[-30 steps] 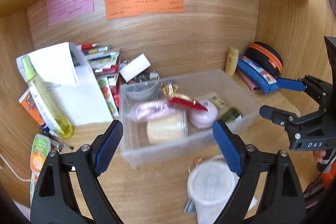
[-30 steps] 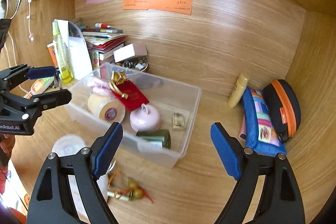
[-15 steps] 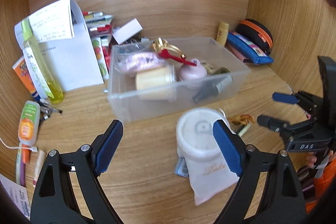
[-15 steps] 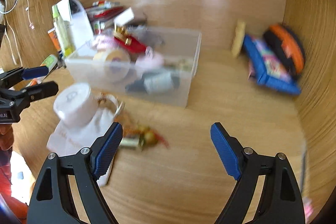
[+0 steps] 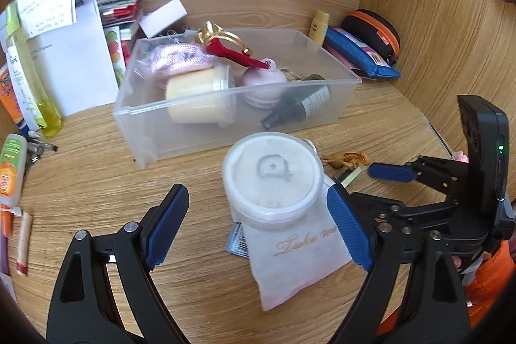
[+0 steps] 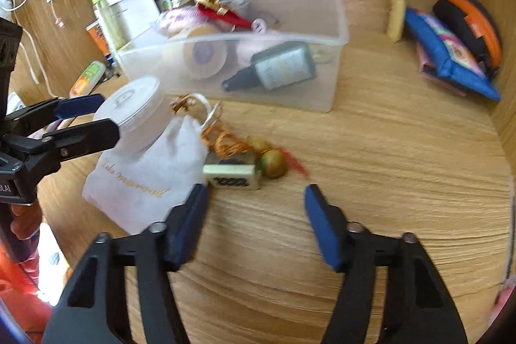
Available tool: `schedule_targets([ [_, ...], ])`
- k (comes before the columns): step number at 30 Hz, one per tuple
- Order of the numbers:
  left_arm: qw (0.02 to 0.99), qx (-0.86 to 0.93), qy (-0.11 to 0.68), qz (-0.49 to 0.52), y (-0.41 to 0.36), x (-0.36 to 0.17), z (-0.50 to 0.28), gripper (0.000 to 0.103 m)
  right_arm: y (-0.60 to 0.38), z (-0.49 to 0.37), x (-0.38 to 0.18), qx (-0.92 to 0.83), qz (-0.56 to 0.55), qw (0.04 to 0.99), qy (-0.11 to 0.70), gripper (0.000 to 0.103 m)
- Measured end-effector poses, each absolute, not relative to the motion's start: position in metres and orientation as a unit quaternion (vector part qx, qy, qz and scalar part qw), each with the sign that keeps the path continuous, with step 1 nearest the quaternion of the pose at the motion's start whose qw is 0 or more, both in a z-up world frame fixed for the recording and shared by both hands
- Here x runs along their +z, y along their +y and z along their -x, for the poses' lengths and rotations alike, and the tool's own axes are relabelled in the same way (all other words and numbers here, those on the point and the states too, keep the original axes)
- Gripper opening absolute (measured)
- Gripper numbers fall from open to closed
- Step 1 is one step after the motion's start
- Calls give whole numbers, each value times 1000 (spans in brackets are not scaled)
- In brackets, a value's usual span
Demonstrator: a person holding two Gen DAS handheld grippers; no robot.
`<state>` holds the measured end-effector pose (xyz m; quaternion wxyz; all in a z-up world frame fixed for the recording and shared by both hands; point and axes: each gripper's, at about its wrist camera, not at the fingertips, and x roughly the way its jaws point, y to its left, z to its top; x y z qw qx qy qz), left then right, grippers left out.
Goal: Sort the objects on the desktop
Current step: 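Grasp the white jar in cloth bag with the left tool while the right tool grasps a small beige block, then lift both held items and carry them over the clear box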
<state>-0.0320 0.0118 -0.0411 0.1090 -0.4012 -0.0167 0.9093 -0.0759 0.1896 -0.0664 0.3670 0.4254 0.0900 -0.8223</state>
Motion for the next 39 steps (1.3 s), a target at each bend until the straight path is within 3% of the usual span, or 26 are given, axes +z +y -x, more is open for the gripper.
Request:
schedule_targets([
  [7,114,906,-13,408,19,-47,43,88,181,77,-65,-820,-427,372,88,43],
  [18,117,898,-37,422,21,-59,61,88,163,91,-63,-823,-423,361,116,43],
  [21,113,899,-40,421,20,-61,62,88,159,94,-65,-825,-420,359,119,35],
  [24,117,899,-46,420,19,-62,62,75,156,94,-65,-826,-416,360,128,22],
  [28,119,901,-49,414,18,-61,60,65,161,93,-65,-824,-417,363,123,15],
  [39,90,917,-56,384,4,-45,52,65,207,98,-56,-841,-423,330,70,15],
])
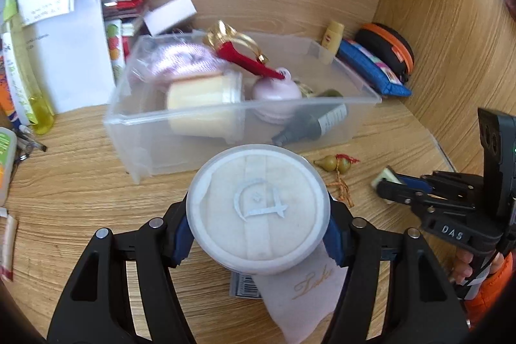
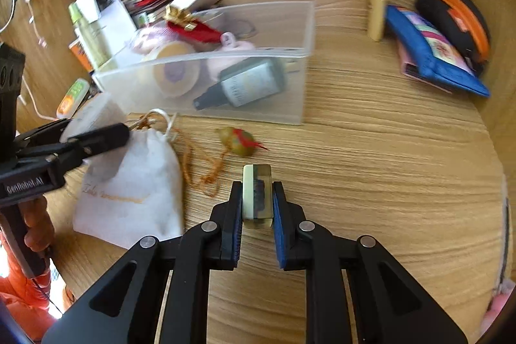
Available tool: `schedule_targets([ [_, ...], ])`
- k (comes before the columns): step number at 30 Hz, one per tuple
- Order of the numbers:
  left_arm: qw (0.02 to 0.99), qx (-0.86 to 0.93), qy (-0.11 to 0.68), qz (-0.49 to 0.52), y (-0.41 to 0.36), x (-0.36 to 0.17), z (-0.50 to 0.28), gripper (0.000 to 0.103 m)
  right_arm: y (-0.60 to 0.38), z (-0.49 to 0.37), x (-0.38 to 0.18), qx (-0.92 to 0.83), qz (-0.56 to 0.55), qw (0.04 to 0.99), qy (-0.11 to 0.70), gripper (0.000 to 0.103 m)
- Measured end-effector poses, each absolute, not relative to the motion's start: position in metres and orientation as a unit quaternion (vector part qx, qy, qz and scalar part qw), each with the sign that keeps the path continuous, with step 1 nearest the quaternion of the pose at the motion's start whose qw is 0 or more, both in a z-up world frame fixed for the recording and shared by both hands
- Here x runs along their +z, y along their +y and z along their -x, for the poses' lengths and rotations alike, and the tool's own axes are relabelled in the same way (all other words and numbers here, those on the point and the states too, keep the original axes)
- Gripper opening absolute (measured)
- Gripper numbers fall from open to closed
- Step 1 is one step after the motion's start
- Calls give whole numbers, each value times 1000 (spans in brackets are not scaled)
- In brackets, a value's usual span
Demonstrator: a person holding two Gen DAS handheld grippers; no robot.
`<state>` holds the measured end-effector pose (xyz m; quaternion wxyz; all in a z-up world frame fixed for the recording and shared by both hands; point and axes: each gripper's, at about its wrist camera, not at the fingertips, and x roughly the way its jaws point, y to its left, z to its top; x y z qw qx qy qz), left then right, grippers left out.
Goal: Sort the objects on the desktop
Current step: 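Lift both held items and carry them over the clear box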
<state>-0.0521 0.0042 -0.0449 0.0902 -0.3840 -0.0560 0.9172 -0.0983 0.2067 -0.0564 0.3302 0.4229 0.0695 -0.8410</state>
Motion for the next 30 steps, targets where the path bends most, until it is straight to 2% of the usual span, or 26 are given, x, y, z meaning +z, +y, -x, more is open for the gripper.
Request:
schedule_targets([
  [14,36,938,-74,337,-42,-1,53,65,220,119,-11,-867,-370,331,46,15],
  [30,38,916,-60,396,-59,-4,128,65,182,147,26,-870,-315,375,59,15],
])
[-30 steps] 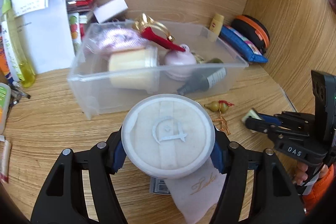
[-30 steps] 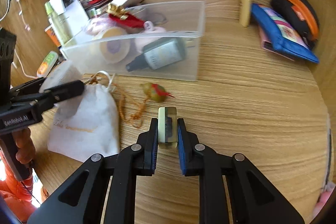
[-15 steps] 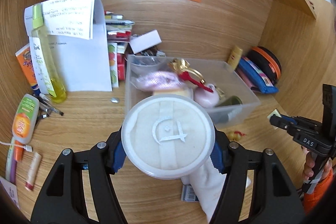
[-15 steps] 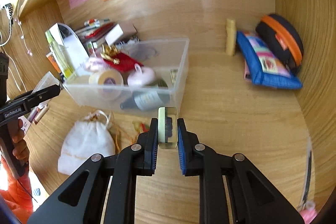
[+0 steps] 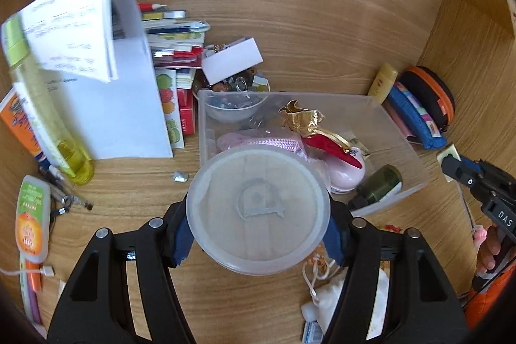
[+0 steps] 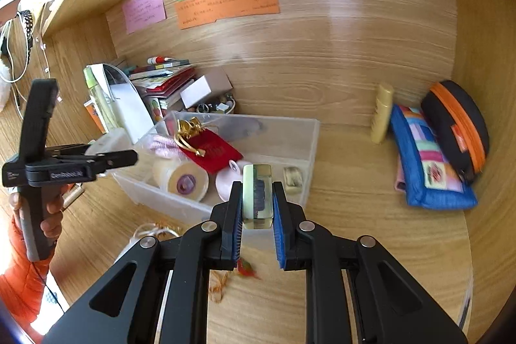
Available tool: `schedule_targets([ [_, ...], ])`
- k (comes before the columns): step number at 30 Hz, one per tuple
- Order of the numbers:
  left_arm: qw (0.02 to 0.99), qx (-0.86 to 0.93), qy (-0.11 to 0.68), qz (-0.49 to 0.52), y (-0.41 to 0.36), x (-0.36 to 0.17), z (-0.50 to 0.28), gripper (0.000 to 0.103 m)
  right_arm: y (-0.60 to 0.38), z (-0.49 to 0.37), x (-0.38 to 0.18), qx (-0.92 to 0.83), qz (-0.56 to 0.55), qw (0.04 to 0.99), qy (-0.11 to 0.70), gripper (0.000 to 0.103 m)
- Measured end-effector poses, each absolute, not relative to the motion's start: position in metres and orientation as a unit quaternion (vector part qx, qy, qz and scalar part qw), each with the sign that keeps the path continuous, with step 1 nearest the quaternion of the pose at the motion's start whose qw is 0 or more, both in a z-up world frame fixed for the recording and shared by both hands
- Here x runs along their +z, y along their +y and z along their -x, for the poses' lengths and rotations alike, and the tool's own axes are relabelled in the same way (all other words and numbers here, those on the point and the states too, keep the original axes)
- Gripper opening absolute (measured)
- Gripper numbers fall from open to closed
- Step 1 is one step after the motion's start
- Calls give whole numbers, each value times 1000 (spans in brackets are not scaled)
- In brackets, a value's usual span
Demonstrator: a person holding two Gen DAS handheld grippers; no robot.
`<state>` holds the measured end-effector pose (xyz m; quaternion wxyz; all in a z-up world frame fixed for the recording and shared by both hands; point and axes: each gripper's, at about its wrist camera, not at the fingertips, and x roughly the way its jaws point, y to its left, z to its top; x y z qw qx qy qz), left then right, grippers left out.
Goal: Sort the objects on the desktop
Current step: 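Lift both held items and carry them over the clear box, then lower the jar and block into the clear box and open both tools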
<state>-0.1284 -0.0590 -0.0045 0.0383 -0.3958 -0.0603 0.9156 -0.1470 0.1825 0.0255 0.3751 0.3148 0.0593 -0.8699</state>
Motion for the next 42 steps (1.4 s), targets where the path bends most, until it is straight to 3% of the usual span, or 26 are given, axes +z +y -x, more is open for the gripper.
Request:
schedule_targets([
  [21,50,909,-24,413,-33,-21,192,65,120,212,-19,-842,-380,353,148,15],
  [38,55,920,-20,389,-36,-17,175,72,107,201,-14,-846,-368,337,190,15],
  [41,53,921,-23,385,-37,-14,170,72,110,196,-9,-847,-364,340,186,21],
  [42,54,921,-24,384,-38,-13,167,72,112,193,-7,-848,-362,340,183,27],
])
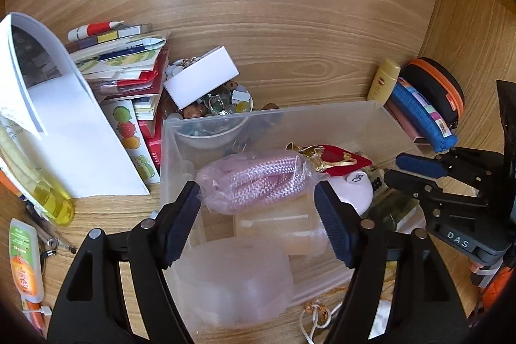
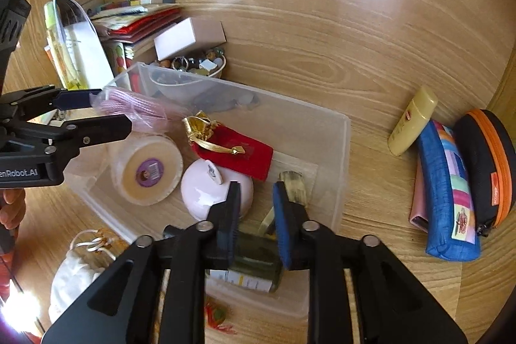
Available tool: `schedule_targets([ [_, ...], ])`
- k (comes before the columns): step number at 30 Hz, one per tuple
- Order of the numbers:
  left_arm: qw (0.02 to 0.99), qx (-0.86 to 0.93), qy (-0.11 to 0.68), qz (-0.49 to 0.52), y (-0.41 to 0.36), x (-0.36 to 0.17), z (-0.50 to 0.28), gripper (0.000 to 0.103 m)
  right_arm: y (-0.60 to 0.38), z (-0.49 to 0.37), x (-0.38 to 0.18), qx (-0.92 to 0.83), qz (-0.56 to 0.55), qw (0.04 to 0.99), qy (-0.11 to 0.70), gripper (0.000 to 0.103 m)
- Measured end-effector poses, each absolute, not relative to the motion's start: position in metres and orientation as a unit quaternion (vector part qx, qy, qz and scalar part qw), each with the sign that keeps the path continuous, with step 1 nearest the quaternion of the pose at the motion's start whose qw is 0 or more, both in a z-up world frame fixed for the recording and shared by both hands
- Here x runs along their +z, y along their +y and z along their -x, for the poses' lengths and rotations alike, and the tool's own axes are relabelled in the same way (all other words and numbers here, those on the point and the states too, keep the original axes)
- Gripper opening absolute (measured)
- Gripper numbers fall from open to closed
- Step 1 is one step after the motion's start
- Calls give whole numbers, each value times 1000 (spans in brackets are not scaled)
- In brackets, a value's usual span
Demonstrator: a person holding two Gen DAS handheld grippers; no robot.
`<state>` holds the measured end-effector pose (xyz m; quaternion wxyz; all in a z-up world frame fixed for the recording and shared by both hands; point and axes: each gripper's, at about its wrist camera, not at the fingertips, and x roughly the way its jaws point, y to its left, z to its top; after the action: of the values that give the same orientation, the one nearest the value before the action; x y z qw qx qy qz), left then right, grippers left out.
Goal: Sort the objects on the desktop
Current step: 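Lower the jar and block into the clear box and open both tools, then grasp the white cloth bag with the left tool while the right tool grasps the gold gourd ornament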
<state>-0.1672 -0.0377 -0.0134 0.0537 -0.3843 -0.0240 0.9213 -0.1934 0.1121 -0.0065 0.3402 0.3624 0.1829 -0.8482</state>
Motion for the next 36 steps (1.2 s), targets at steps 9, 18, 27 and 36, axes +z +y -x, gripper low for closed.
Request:
schedule_targets([
  [9,62,930,-56,359,-45,0,137,89,134,165,14,-866,-324,339,176,58],
  [18,30,938,-17,346,-33,14,96,91,154,143,17,-868,-310,344,178,60],
  [27,35,920,-6,391,-15,-14,66,91,165,128,-4,-859,-307,359,197,63],
  [36,57,904,-14,424,3,-35,42,91,173,119,-12,-850,-304,381,198,60],
])
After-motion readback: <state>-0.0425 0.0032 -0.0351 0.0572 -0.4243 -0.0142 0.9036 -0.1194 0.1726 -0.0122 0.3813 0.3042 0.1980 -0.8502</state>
